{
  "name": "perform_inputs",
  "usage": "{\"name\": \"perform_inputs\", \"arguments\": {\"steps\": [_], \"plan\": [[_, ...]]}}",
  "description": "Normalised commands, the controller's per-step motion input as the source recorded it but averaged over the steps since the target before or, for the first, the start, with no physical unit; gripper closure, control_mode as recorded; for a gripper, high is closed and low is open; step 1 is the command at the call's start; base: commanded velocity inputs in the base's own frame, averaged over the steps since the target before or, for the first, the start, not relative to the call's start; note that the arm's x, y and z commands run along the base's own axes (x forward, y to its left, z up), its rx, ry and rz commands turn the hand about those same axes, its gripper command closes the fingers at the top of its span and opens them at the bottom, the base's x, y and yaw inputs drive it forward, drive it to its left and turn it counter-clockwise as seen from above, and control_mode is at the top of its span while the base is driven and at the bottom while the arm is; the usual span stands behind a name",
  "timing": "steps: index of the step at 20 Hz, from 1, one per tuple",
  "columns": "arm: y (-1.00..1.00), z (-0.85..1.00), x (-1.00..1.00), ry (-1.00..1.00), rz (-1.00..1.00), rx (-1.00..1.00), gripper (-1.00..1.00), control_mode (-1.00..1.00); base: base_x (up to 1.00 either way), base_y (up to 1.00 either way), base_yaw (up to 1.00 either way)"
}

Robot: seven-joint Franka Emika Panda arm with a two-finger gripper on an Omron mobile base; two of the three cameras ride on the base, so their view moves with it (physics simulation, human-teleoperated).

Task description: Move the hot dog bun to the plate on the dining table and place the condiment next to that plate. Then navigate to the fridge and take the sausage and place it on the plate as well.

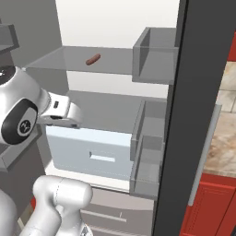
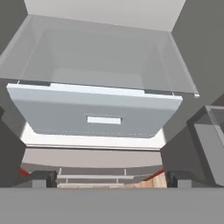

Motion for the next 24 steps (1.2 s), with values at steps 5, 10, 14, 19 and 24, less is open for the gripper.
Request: {"name": "perform_inputs", "arguments": {"steps": [5, 10, 14, 19, 24], "plan": [[-0.01, 0.85, -0.49, -0.35, 0.01, 0.00, -1.00, -1.00, 0.00, 0.00, 0.00], [-0.01, 1.00, -0.19, -0.31, 0.04, 0.00, -1.00, -1.00, 0.00, 0.00, 0.00], [0.19, 0.92, 0.50, -0.04, 0.01, 0.00, -1.00, -1.00, 0.00, 0.00, 0.00], [0.50, 0.40, 1.00, 0.09, 0.00, 0.00, -1.00, -1.00, 0.00, 0.00, 0.00], [0.11, -0.13, 1.00, 0.04, 0.00, 0.00, -1.00, -1.00, 0.00, 0.00, 0.00]]}}
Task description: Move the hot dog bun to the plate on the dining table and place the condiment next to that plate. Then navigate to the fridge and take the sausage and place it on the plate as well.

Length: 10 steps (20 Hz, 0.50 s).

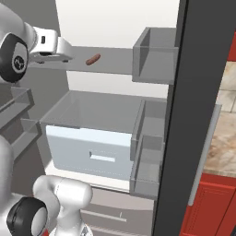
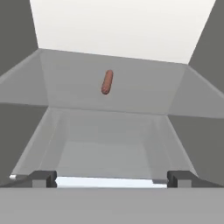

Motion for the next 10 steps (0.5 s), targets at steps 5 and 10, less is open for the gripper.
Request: {"name": "perform_inputs", "arguments": {"steps": [5, 10], "plan": [[-0.03, -0.50, 1.00, 0.01, 0.00, 0.00, -1.00, -1.00, 0.00, 0.00, 0.00], [-0.08, -0.43, 0.92, 0.00, 0.00, 0.00, -1.00, -1.00, 0.00, 0.00, 0.00]]}}
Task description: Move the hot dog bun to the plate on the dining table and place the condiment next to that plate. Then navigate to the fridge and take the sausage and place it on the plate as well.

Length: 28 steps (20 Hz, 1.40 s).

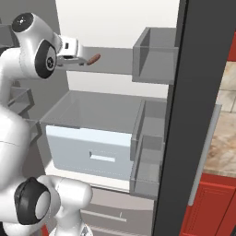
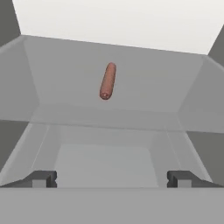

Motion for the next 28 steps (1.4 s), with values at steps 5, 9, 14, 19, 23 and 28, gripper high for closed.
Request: {"name": "perform_inputs", "arguments": {"steps": [5, 9, 14, 19, 23, 28], "plan": [[-0.19, -0.05, 0.99, 0.00, 0.00, 0.00, -1.00, -1.00, 0.00, 0.00, 0.00], [-0.04, 0.00, 0.81, 0.00, 0.00, 0.00, -1.00, -1.00, 0.00, 0.00, 0.00], [0.00, 0.00, 0.58, 0.09, 0.00, 0.00, -1.00, -1.00, 0.00, 0.00, 0.00], [0.00, -0.04, 0.48, 0.09, 0.00, 0.00, -1.00, -1.00, 0.00, 0.00, 0.00], [0.00, -0.21, 0.36, 0.03, 0.00, 0.00, -1.00, -1.00, 0.00, 0.00, 0.00], [0.00, -0.45, 0.29, 0.00, 0.00, 0.00, -1.00, -1.00, 0.00, 0.00, 0.00]]}}
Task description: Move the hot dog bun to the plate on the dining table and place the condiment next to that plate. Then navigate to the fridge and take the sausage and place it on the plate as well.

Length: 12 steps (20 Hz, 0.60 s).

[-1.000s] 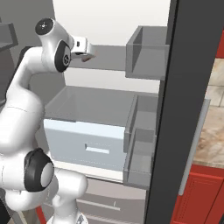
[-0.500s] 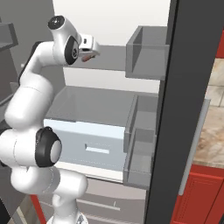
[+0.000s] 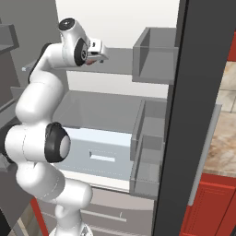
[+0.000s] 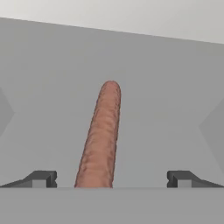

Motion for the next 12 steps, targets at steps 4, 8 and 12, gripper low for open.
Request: {"name": "perform_inputs", "arguments": {"steps": [4, 8, 12], "plan": [[0.00, -0.22, 0.42, 0.00, 0.00, 0.00, -1.00, -1.00, 0.00, 0.00, 0.00], [0.00, -0.01, 0.49, 0.00, 0.00, 0.00, -1.00, -1.00, 0.00, 0.00, 0.00], [0.00, 0.00, 0.35, 0.00, 0.00, 0.00, -1.00, -1.00, 0.00, 0.00, 0.00]]}}
